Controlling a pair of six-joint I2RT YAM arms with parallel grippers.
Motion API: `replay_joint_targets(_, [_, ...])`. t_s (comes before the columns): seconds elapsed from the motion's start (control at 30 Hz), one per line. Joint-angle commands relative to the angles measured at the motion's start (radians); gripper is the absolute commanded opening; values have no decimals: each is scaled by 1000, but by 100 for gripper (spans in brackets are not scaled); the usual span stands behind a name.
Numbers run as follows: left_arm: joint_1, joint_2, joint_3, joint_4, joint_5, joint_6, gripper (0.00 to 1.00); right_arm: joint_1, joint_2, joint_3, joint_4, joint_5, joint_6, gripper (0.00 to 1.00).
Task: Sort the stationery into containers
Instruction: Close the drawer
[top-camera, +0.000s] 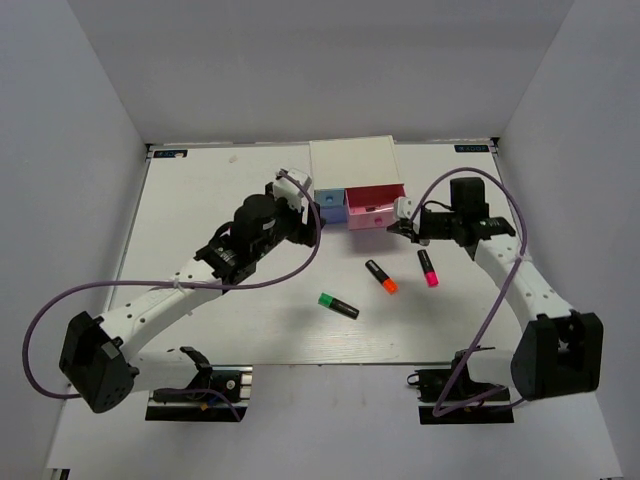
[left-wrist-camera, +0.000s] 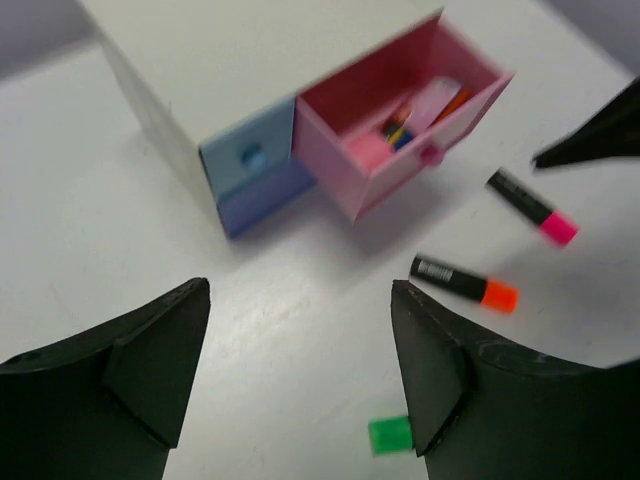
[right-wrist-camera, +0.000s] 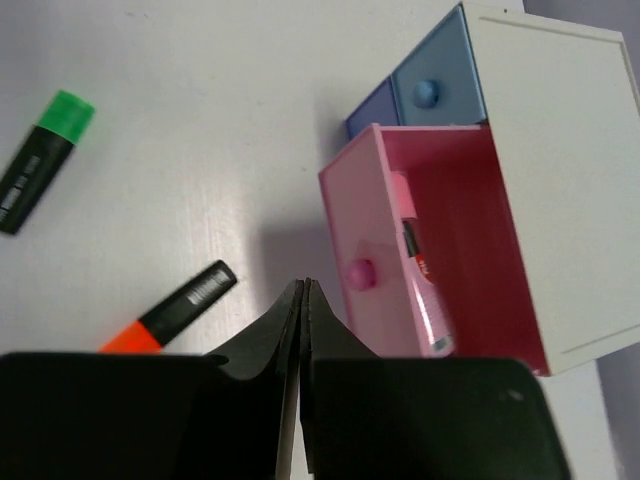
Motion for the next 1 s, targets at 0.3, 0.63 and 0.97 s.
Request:
replay_joint_targets(0.3, [-1, -22, -79, -62, -28, -20, 91, 65, 193, 56, 94, 259, -69, 0])
replay_joint_targets(0.63, [-1, 26, -69, -62, -14, -54, 100, 108, 226, -29, 504, 457, 130, 0])
replay_joint_targets(0.97, [-1, 15, -79, -51, -14, -63, 100, 156, 311, 47, 544, 506, 158, 0])
